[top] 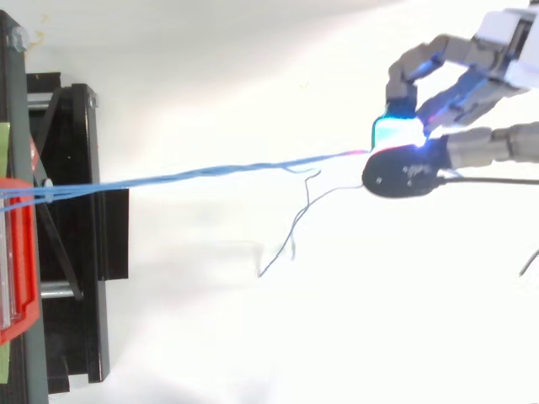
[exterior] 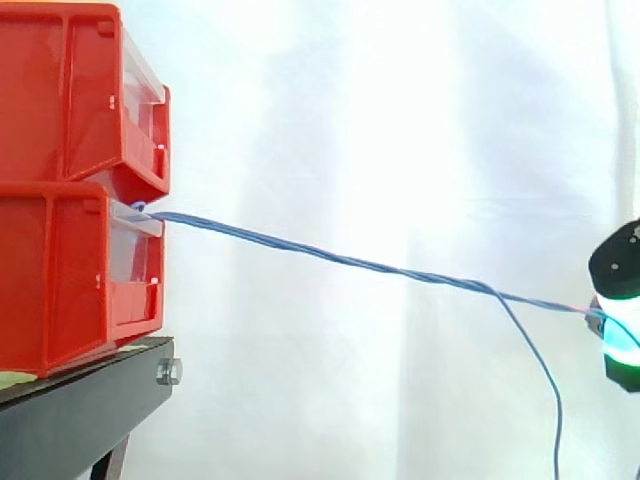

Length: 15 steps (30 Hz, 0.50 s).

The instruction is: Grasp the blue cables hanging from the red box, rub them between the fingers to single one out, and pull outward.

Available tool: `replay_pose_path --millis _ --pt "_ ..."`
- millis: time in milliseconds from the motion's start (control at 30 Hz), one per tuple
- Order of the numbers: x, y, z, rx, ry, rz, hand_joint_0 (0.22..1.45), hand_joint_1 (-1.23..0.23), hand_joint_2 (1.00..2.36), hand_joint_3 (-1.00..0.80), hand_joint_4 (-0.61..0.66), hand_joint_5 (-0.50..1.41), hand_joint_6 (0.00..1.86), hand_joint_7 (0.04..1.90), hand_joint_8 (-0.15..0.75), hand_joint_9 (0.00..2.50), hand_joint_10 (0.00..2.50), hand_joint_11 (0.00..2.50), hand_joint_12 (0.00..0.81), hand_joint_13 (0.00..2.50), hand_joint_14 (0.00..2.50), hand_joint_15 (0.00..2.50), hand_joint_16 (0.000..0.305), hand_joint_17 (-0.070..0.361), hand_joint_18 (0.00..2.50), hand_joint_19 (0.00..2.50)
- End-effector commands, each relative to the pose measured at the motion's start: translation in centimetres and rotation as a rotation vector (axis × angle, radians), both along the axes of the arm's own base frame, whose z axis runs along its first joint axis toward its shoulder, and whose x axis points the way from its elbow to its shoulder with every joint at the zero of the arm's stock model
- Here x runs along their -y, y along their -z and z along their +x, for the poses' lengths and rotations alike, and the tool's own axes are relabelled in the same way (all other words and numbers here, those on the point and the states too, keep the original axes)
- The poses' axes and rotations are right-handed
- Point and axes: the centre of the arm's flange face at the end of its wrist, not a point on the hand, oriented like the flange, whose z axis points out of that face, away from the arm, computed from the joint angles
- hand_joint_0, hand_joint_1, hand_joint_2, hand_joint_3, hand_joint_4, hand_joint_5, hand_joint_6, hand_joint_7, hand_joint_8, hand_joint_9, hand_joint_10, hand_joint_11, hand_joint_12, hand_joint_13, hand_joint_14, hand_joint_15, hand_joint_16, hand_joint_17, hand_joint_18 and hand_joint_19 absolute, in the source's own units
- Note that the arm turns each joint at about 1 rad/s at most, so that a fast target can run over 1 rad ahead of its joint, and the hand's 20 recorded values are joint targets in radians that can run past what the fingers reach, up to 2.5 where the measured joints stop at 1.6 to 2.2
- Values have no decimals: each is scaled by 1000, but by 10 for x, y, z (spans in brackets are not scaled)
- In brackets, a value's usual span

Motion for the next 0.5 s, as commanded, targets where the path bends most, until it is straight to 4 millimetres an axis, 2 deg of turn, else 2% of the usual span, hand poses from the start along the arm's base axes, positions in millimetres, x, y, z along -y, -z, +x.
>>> replay_pose_path --millis 0,33,133,267,467 --pt "3 -10 1 -69 -90 -160 601 -818 1019 0 -31 -85 869 1182 276 921 11 293 383 648 15 336 51 115 652 415" --pt "2 -9 8 -93 -187 -268 601 -818 1018 0 -32 -85 869 1182 275 921 13 289 383 649 13 337 51 115 652 415" --pt "-1 -8 20 -81 -288 -394 601 -816 1018 1 -33 -85 869 1182 273 922 11 294 384 650 15 339 51 115 652 423" --pt "-4 -10 50 -22 -469 -643 600 -815 1018 2 -30 -85 869 1190 279 922 11 299 384 654 14 348 51 115 655 429" --pt "-14 -15 72 49 -646 -847 600 -813 1018 -1 -30 -86 869 1188 274 932 12 311 387 662 14 355 51 116 660 429"
